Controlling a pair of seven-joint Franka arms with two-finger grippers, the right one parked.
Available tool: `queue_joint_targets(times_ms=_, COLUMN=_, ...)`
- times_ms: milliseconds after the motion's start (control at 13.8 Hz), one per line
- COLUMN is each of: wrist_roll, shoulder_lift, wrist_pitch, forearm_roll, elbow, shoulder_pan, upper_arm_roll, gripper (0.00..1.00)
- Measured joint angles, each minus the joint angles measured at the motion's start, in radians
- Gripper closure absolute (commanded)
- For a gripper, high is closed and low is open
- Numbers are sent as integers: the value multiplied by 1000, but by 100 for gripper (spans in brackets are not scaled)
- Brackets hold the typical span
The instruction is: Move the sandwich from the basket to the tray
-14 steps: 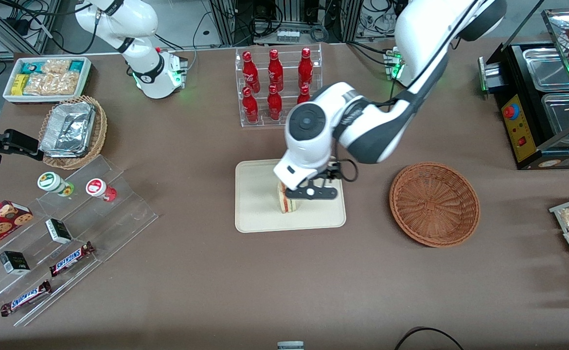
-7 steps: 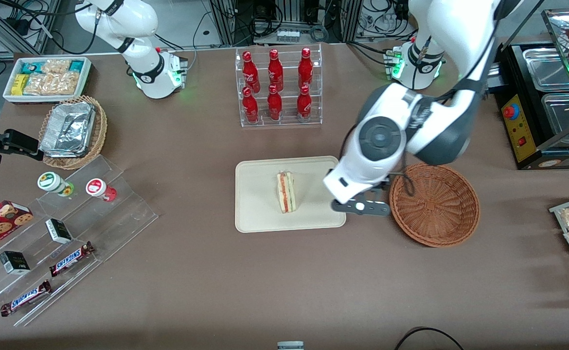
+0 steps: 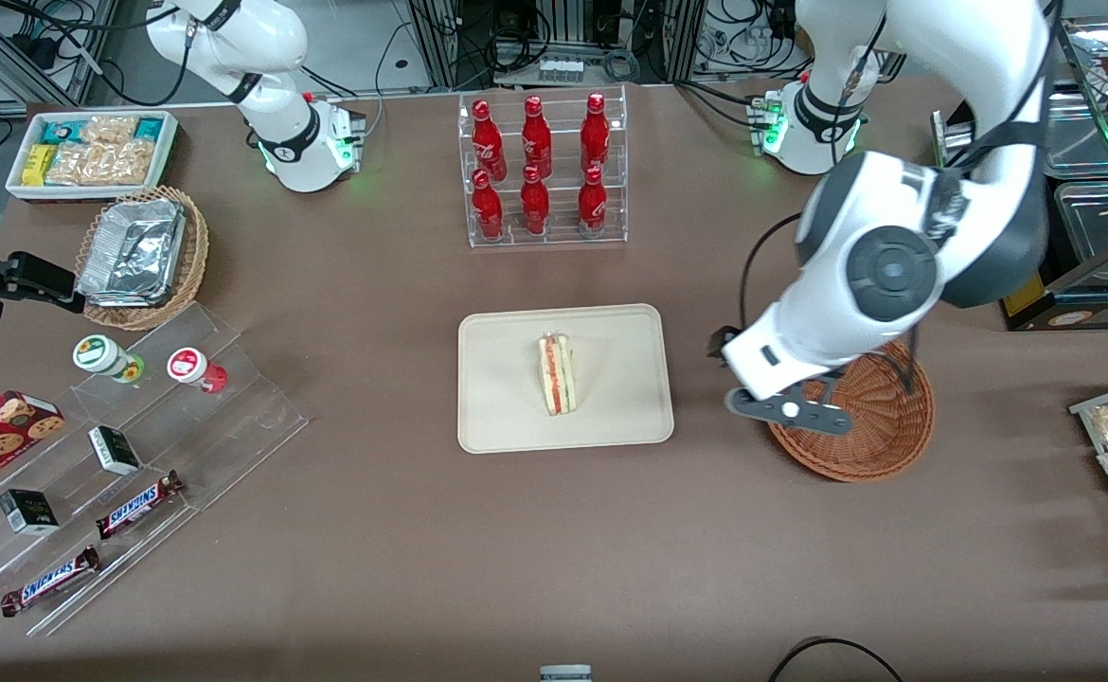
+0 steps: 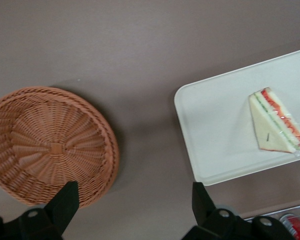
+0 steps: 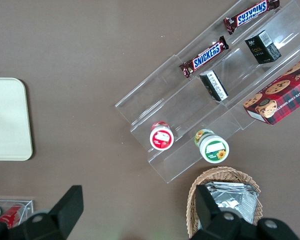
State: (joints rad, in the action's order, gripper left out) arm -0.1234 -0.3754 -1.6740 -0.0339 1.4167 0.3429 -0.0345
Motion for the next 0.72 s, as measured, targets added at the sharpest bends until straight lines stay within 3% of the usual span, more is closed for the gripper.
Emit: queue_joint_targets(times_ms=722, wrist_roll=14, shoulder_lift=113, wrist_pitch=73, forearm_roll=-24, elbow=97, shoulder_pan=1, upper_arm_roll=114, gripper=0)
